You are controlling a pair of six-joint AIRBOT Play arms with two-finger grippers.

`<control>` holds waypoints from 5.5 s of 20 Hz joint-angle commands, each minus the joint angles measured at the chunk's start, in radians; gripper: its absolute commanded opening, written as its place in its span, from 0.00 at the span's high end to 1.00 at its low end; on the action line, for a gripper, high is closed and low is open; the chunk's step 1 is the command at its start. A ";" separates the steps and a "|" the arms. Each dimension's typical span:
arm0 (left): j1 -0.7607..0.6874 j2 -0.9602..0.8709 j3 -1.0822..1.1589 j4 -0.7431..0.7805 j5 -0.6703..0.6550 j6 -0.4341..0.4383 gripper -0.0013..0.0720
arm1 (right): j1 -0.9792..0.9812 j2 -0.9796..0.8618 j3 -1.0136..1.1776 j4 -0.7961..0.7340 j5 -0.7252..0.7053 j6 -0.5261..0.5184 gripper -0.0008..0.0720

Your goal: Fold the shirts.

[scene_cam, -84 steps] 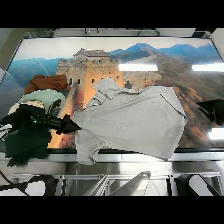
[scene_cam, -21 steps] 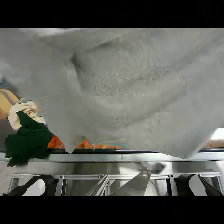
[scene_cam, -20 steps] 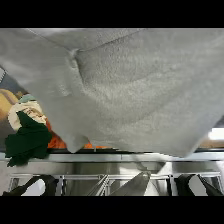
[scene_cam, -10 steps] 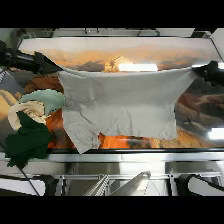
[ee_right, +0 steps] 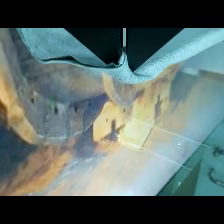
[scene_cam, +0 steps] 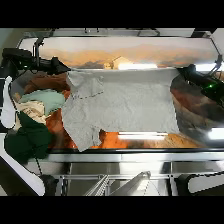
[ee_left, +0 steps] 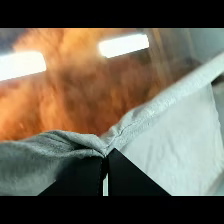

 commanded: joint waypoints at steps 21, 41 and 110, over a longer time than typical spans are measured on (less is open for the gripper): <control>0.028 0.068 -0.405 0.136 0.037 0.043 0.97 | 0.041 -0.034 -0.089 -0.497 0.097 0.237 0.97; 0.167 0.620 -0.828 0.124 0.303 0.001 0.03 | -0.226 0.193 -0.286 -1.047 0.537 0.626 0.21; 0.133 0.600 -0.917 0.044 0.155 -0.066 0.96 | -0.171 0.192 -0.188 -0.555 0.531 0.449 0.97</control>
